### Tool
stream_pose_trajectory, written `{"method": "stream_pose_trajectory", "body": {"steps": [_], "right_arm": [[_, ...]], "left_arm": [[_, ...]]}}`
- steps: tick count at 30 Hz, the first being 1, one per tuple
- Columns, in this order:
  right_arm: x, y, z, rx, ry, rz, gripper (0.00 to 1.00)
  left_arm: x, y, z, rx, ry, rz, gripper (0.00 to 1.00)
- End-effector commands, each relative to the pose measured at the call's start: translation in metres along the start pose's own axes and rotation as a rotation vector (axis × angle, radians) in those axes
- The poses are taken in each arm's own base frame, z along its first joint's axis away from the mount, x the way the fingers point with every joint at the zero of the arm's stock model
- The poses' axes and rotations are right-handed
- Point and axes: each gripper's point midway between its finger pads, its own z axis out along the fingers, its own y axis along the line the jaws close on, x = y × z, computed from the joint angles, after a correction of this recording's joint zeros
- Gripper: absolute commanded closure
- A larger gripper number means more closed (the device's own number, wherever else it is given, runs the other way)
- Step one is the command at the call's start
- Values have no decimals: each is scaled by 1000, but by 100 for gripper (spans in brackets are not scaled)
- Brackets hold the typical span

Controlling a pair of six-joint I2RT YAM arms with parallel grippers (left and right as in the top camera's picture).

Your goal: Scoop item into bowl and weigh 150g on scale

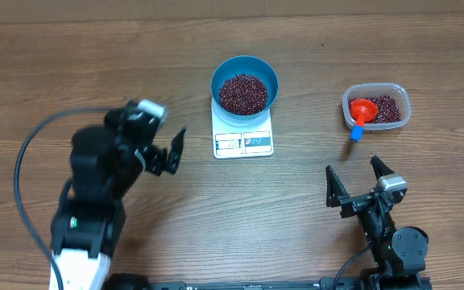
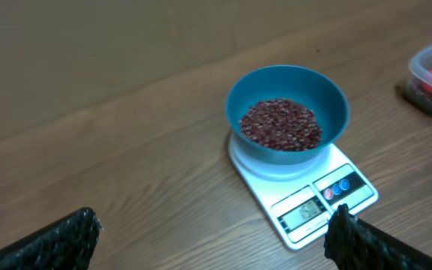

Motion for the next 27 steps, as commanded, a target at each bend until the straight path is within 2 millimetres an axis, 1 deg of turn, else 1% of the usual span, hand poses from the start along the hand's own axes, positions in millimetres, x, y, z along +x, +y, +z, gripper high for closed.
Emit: {"method": "stream_pose_trajectory", "body": {"steps": [1, 3, 5, 8, 13, 18, 22, 26, 27], "right_arm": [[2, 1, 0, -2, -2, -1, 0], [2, 1, 0, -2, -2, -1, 0], [2, 1, 0, -2, -2, -1, 0], [2, 1, 0, -2, -2, -1, 0], [2, 1, 0, -2, -2, -1, 0], [2, 1, 0, -2, -2, -1, 0], [2, 1, 0, -2, -2, -1, 0], [2, 1, 0, -2, -2, -1, 0], [2, 1, 0, -2, -2, -1, 0]], "left_arm": [[18, 1, -14, -19, -91, -51, 0], [23, 5, -22, -55, -156, -41, 0], [33, 9, -33, -107, -252, -27, 0], [46, 12, -40, -149, -306, -16, 0], [68, 18, -48, -220, -350, -5, 0], [84, 30, -52, -317, -377, -2, 0], [93, 38, -55, -383, -394, -4, 1], [101, 39, -54, -398, -400, 7, 0], [106, 39, -50, -396, -390, 4, 0]]}}
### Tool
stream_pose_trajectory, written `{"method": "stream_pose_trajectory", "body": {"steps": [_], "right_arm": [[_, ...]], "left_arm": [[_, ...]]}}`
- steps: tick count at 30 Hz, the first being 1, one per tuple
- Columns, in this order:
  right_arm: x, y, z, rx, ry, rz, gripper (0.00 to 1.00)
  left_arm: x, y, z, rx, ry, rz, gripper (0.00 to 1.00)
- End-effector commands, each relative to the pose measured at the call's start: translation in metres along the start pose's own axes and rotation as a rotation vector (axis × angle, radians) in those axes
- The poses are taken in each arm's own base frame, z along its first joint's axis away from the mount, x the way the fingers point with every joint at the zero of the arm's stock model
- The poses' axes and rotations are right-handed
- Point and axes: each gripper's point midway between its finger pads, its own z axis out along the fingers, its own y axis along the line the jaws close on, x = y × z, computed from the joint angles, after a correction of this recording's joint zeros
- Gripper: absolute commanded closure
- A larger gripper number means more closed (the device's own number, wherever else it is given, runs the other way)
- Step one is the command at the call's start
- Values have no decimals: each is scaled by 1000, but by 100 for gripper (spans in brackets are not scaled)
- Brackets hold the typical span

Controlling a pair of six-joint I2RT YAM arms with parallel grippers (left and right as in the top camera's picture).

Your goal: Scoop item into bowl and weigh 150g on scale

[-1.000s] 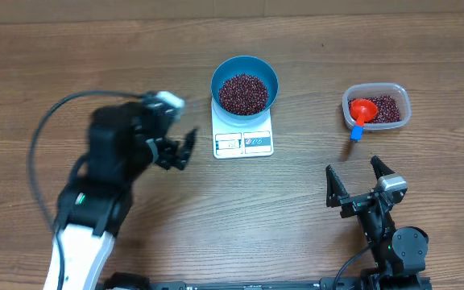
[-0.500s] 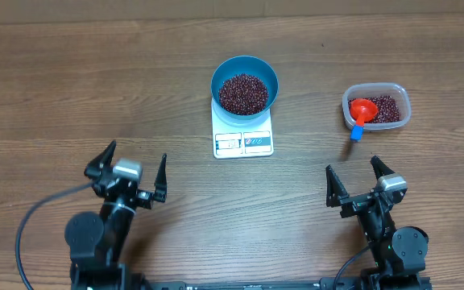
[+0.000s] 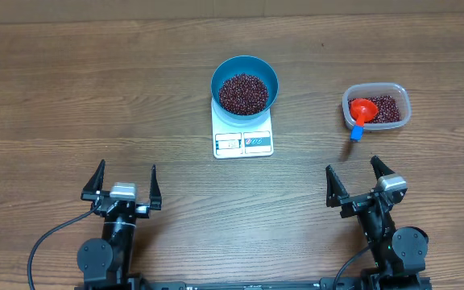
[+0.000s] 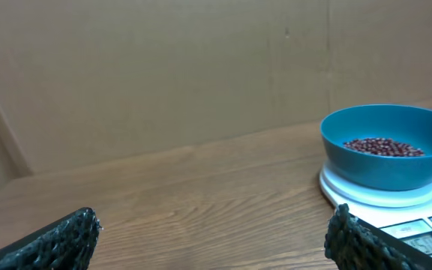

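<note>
A blue bowl holding dark red beans stands on the white scale at the table's middle back; the left wrist view shows the bowl at its right edge. A clear tub of beans with an orange-red scoop, blue-handled, lies at the right. My left gripper is open near the front left, nothing between its fingers. Open and holding nothing, my right gripper rests at the front right.
Bare wooden tabletop stretches left of the scale. A brown cardboard wall stands behind the table. Black cables run from each arm base at the front edge.
My left arm has drawn back from beside the scale's left to the front left of the table, its gripper still open. The right arm, bowl, scale and tub are unchanged.
</note>
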Motion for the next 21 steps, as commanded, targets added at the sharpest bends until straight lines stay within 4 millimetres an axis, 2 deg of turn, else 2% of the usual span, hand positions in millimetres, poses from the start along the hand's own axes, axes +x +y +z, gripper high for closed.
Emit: {"method": "stream_pose_trajectory", "body": {"steps": [1, 6, 21], "right_arm": [[2, 1, 0, -2, -4, -1, 0], [2, 1, 0, -2, -4, -1, 0], [2, 1, 0, -2, -4, -1, 0]], "left_arm": [[15, 6, 0, -42, 23, 8, 0], [36, 6, -2, -46, 108, -3, 0], [36, 6, -2, -46, 107, -4, 0]]}}
